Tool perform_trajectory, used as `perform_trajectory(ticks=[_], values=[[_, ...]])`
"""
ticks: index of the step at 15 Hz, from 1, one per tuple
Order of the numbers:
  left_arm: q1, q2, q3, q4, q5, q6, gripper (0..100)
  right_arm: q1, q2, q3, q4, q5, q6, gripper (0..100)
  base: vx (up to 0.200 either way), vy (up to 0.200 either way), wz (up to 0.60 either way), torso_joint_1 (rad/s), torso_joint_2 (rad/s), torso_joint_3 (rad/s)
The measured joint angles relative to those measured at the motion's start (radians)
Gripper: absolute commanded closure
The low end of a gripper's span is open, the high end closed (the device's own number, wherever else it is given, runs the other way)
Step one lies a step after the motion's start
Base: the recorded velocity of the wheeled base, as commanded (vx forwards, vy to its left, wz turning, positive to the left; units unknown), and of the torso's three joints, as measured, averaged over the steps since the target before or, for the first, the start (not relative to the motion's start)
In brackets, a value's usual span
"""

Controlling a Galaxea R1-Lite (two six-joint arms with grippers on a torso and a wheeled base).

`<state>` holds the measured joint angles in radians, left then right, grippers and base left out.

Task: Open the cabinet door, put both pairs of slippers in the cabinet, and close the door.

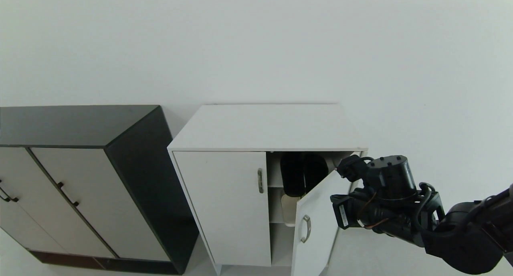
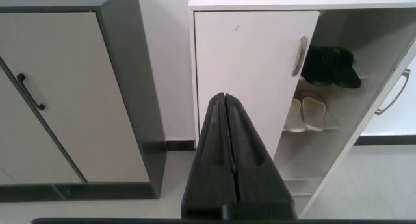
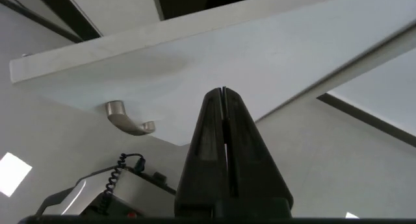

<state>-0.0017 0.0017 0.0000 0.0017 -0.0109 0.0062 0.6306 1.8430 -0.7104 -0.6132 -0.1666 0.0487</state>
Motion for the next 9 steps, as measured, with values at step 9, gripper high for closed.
perform_trajectory(ticks=[9], values=[[0.0, 0.0, 0.0, 0.0, 0.0, 0.0, 100, 0.001, 0.118, -0.135, -0.033, -0.005, 0.001, 100, 0.0, 0.0, 0.0, 0.0, 0.0, 0.0]])
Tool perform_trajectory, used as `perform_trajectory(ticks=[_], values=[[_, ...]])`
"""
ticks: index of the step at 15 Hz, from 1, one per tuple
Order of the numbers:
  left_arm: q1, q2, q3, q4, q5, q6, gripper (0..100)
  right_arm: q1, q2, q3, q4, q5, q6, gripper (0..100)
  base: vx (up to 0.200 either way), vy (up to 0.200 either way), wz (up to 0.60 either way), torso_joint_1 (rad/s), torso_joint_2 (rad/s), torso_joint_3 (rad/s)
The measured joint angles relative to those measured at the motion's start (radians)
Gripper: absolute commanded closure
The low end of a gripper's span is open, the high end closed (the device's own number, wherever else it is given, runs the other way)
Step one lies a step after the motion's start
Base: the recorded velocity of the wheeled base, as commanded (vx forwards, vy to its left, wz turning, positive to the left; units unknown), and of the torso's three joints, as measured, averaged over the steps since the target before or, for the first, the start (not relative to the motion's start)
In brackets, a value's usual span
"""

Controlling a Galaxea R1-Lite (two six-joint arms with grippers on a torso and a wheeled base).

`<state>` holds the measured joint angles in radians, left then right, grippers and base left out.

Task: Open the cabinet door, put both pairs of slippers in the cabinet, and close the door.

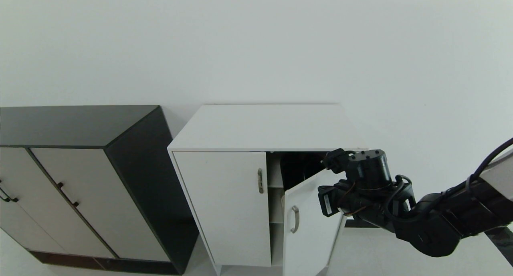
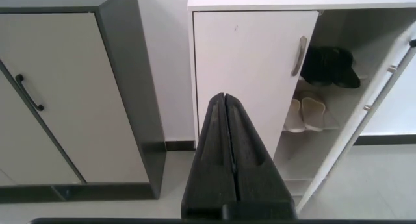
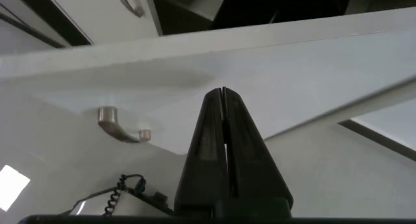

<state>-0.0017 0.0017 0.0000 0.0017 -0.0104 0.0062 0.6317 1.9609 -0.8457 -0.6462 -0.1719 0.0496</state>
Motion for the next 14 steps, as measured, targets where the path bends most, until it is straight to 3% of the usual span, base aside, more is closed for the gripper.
perform_trajectory(ticks=[14], values=[[0.0, 0.0, 0.0, 0.0, 0.001, 0.0, 100, -0.043, 0.168, -0.227, 0.001, -0.003, 0.001, 100, 0.0, 0.0, 0.0, 0.0, 0.0, 0.0]])
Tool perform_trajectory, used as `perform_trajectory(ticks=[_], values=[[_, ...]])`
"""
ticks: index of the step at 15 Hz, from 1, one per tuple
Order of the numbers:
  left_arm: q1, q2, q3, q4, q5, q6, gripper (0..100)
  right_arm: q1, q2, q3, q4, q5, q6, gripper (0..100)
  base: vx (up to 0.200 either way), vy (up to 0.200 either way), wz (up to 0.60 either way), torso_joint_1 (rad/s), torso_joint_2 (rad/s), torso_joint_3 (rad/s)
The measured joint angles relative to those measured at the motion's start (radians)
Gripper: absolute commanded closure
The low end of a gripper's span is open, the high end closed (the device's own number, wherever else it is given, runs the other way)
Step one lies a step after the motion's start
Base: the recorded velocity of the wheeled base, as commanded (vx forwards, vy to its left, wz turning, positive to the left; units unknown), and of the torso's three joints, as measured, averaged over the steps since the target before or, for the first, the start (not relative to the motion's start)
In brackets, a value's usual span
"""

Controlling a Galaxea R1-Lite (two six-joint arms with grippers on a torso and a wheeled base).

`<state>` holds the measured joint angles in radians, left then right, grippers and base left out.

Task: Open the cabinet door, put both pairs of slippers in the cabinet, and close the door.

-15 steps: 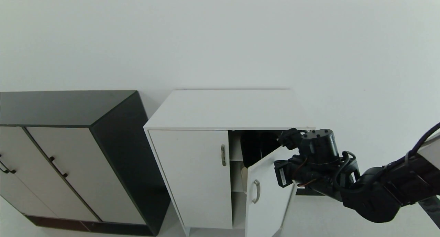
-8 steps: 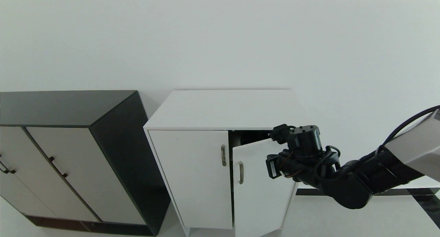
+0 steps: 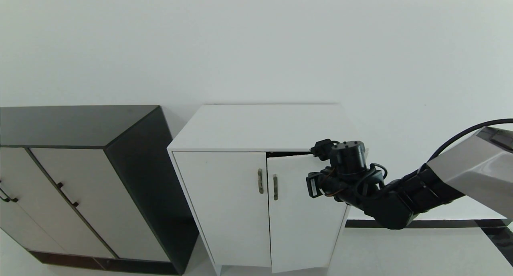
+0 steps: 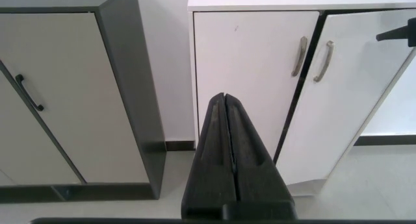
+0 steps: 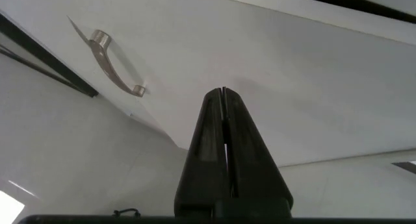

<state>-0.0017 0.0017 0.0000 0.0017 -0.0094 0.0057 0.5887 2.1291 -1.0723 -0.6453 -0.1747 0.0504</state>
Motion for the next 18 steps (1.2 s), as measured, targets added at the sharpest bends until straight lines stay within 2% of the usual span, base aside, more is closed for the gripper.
perform_trajectory(ticks=[18], values=[[0.0, 0.0, 0.0, 0.0, -0.001, 0.0, 100, -0.045, 0.063, -0.075, 0.001, 0.0, 0.003, 100, 0.0, 0.0, 0.0, 0.0, 0.0, 0.0]])
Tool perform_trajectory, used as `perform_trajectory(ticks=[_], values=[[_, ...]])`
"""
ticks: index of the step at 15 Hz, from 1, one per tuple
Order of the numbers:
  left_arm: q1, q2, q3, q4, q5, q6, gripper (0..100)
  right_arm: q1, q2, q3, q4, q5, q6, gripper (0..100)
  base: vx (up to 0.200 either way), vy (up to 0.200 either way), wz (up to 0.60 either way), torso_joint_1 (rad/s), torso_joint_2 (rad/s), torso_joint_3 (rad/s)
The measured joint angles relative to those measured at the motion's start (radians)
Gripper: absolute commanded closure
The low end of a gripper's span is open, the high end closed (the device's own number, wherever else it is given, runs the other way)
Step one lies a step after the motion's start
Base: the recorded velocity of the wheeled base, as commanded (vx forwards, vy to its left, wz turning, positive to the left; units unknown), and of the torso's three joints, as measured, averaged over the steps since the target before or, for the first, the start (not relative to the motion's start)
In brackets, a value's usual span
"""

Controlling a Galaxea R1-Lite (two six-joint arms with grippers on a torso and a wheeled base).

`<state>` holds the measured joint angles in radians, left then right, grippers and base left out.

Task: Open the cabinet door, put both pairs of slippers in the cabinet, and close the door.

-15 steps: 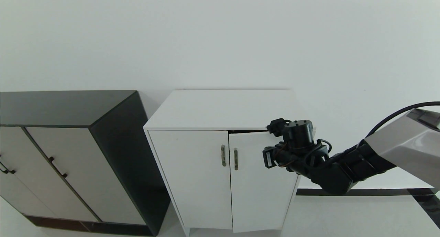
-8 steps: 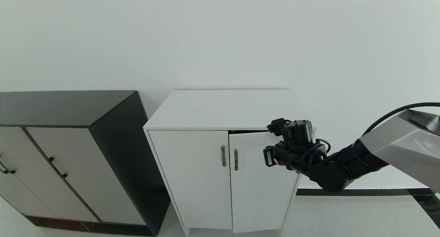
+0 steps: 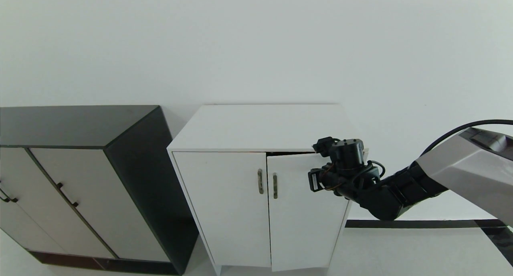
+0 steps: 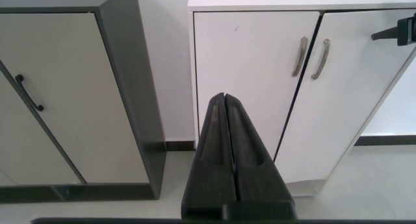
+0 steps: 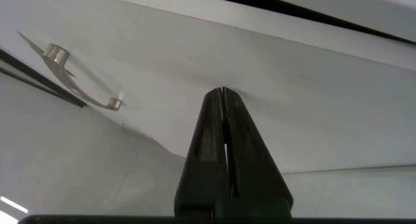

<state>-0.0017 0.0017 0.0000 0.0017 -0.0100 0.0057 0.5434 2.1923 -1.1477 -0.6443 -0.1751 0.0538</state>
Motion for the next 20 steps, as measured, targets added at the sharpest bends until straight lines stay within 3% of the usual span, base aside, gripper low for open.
perform_trajectory(ticks=[20], values=[[0.0, 0.0, 0.0, 0.0, -0.001, 0.0, 100, -0.015, 0.074, -0.078, -0.003, 0.001, -0.001, 100, 0.0, 0.0, 0.0, 0.0, 0.0, 0.0]])
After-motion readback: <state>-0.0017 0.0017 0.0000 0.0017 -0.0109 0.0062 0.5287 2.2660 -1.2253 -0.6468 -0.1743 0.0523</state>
